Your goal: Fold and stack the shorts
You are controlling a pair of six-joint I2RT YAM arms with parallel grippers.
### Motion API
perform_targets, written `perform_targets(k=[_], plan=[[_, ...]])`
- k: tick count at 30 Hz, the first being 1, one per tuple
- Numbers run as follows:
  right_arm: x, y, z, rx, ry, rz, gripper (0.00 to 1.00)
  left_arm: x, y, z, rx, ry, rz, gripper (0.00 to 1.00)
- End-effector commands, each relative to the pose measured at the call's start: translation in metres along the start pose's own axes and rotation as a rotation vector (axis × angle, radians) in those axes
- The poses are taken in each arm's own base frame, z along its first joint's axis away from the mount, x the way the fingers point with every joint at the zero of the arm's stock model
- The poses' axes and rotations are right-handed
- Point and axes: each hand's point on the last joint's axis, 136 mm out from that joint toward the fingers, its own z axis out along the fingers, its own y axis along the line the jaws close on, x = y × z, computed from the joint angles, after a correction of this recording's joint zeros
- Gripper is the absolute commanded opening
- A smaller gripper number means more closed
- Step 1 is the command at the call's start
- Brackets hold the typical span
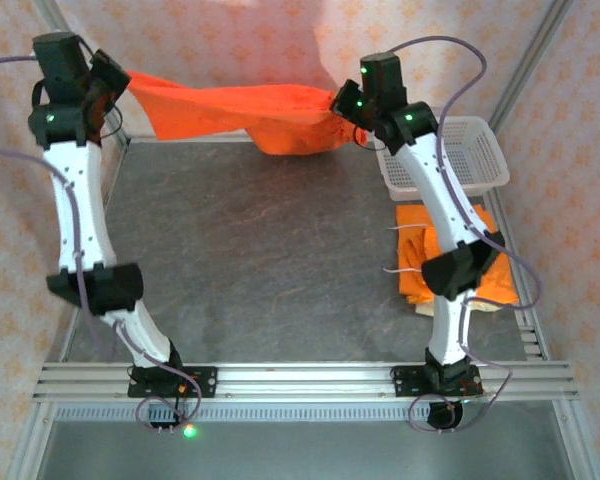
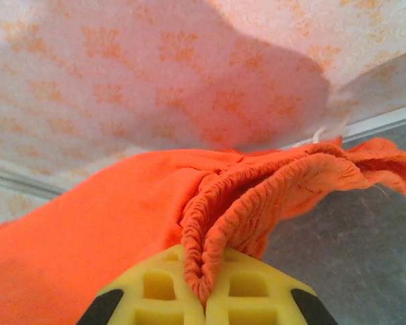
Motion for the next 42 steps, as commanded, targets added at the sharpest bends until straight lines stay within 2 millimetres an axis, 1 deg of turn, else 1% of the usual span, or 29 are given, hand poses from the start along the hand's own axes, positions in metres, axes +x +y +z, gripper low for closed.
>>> perform_targets(k=[1, 2, 3, 4, 5, 6, 8, 9, 10, 11, 12, 13, 14, 17, 20, 22, 23, 25, 27, 29, 30, 31, 33, 34, 36, 38, 40, 42], plan=[[0.008, -0.003, -0.028, -0.05, -0.046, -0.067, 0.0, 0.01, 0.024, -0.05, -0.027, -0.1, 0.055, 0.0], [0.019, -0.01, -0.031, -0.056, -0.038, -0.065, 0.0, 0.023, 0.036, -0.06, -0.032, -0.109, 0.055, 0.0], [0.033, -0.019, -0.031, -0.055, -0.023, -0.058, 0.0, 0.04, 0.052, -0.065, -0.054, -0.101, 0.048, 0.0], [0.048, -0.03, -0.034, -0.058, -0.005, -0.044, 0.0, 0.061, 0.071, -0.07, -0.079, -0.088, 0.036, 0.0], [0.067, -0.041, -0.033, -0.063, 0.023, -0.03, 0.0, 0.081, 0.089, -0.076, -0.101, -0.077, 0.021, 0.0], [0.084, -0.05, -0.033, -0.067, 0.049, -0.013, 0.0, 0.105, 0.111, -0.077, -0.14, -0.052, 0.001, 0.0], [0.126, -0.076, -0.034, -0.047, 0.111, 0.015, 0.0, 0.156, 0.158, -0.084, -0.226, -0.023, -0.041, 0.0], [0.146, -0.088, -0.034, -0.024, 0.142, 0.022, 0.0, 0.173, 0.177, -0.089, -0.264, -0.023, -0.052, 0.0], [0.167, -0.102, -0.035, 0.005, 0.172, 0.028, 0.0, 0.199, 0.203, -0.094, -0.325, -0.007, -0.066, 0.0], [0.191, -0.114, -0.036, 0.032, 0.211, 0.031, 0.0, 0.216, 0.221, -0.1, -0.368, 0.004, -0.075, 0.0], [0.21, -0.123, -0.037, 0.05, 0.243, 0.037, 0.0, 0.236, 0.24, -0.107, -0.411, 0.021, -0.087, 0.0], [0.233, -0.133, -0.04, 0.075, 0.284, 0.038, 0.0, 0.253, 0.256, -0.114, -0.45, 0.034, -0.1, 0.0], [0.254, -0.144, -0.044, 0.11, 0.319, 0.045, 0.0, 0.268, 0.268, -0.12, -0.468, 0.047, -0.107, 0.0], [0.302, -0.171, -0.054, 0.189, 0.379, 0.079, 0.01, 0.297, 0.291, -0.135, -0.498, 0.078, -0.123, 0.0], [0.331, -0.189, -0.06, 0.248, 0.42, 0.107, 0.01, 0.309, 0.301, -0.143, -0.497, 0.09, -0.109, 0.0], [0.342, -0.197, -0.064, 0.29, 0.44, 0.091, 0.01, 0.31, 0.304, -0.149, -0.504, 0.09, -0.098, 0.02], [0.346, -0.202, -0.065, 0.313, 0.449, 0.078, 0.01, 0.309, 0.304, -0.15, -0.504, 0.087, -0.088, 0.06], [0.35, -0.209, -0.067, 0.349, 0.461, 0.058, 0.01, 0.295, 0.292, -0.151, -0.466, 0.051, -0.068, 0.23], [0.35, -0.214, -0.068, 0.376, 0.463, 0.04, 0.01, 0.272, 0.271, -0.153, -0.406, 0.006, -0.037, 0.37], [0.349, -0.219, -0.07, 0.401, 0.463, 0.025, 0.01, 0.242, 0.245, -0.157, -0.353, -0.044, 0.002, 0.55], [0.35, -0.221, -0.071, 0.412, 0.465, 0.016, 0.01, 0.227, 0.231, -0.159, -0.328, -0.062, 0.027, 0.61], [0.35, -0.224, -0.072, 0.424, 0.465, 0.013, 0.01, 0.214, 0.217, -0.16, -0.307, -0.072, 0.052, 0.67], [0.351, -0.227, -0.074, 0.437, 0.466, 0.009, 0.03, 0.195, 0.189, -0.155, -0.243, -0.061, 0.093, 0.77], [0.353, -0.229, -0.075, 0.439, 0.471, 0.009, 0.03, 0.189, 0.175, -0.149, -0.212, -0.04, 0.109, 0.79], [0.356, -0.231, -0.075, 0.445, 0.479, 0.014, 0.05, 0.187, 0.154, -0.128, -0.167, 0.022, 0.126, 0.93], [0.358, -0.233, -0.075, 0.447, 0.485, 0.019, 0.05, 0.195, 0.136, -0.096, -0.139, 0.116, 0.139, 0.96], [0.36, -0.233, -0.075, 0.45, 0.488, 0.023, 0.05, 0.204, 0.12, -0.065, -0.117, 0.188, 0.151, 0.96], [0.359, -0.233, -0.075, 0.451, 0.485, 0.027, 0.05, 0.219, 0.105, -0.029, -0.098, 0.264, 0.156, 0.96]])
